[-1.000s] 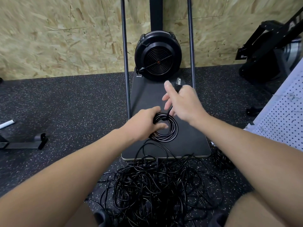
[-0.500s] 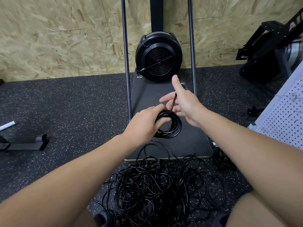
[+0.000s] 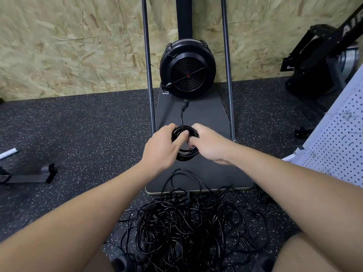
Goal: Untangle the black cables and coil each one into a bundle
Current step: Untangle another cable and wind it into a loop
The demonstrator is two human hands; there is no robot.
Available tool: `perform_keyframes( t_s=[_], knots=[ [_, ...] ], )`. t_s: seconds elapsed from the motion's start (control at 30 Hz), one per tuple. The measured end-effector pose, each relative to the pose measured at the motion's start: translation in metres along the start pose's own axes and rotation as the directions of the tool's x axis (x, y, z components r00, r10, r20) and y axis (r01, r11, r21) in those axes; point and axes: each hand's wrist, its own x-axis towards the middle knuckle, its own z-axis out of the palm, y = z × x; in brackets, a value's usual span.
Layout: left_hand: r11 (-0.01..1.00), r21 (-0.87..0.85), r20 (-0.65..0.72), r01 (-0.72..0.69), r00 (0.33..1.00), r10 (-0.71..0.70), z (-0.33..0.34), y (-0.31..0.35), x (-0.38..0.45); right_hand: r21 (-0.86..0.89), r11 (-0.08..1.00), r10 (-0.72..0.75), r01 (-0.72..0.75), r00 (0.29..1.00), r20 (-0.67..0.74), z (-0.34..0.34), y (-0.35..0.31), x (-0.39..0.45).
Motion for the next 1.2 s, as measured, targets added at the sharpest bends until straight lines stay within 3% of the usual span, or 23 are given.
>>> perform_keyframes(
  t_s=[0.2,0.43,0.57,0.67,0.77,1.0,1.2],
  knots=[
    [0.976,-0.219,0.039,-0.008,0.999,0.017,-0.006,0.012,-0.004,-0.314,0.938,-0.152,0.146,0.988,0.003,0.000,-0.004,-0.004],
    [0.930,-0.328,0.114,0.164,0.984,-0.134,-0.013,0.021,0.004,-0.480,0.852,-0.255,0.208,0.966,-0.033,0.007,-0.006,-0.004],
    [0.809,-0.476,0.268,0.345,0.933,-0.240,-0.020,0.022,0.008,-0.488,0.827,-0.356,0.279,0.932,-0.070,0.000,-0.009,-0.008],
    [0.718,-0.548,0.349,0.429,0.898,-0.269,-0.022,0.020,0.014,-0.568,0.744,-0.511,0.351,0.847,-0.146,-0.004,-0.010,-0.008],
    [0.601,-0.652,0.389,0.462,0.884,-0.258,-0.021,0.019,0.016,-0.648,0.690,-0.587,0.322,0.773,-0.241,-0.011,-0.011,-0.008],
    [0.589,-0.663,0.392,0.462,0.885,-0.253,-0.019,0.013,0.014,-0.510,0.824,-0.399,0.245,0.891,-0.217,-0.013,-0.010,-0.009],
    [0.736,-0.525,0.367,0.428,0.894,-0.257,-0.016,0.014,0.011,-0.230,0.959,-0.224,0.164,0.938,-0.265,-0.011,-0.006,0.001]
  ],
)
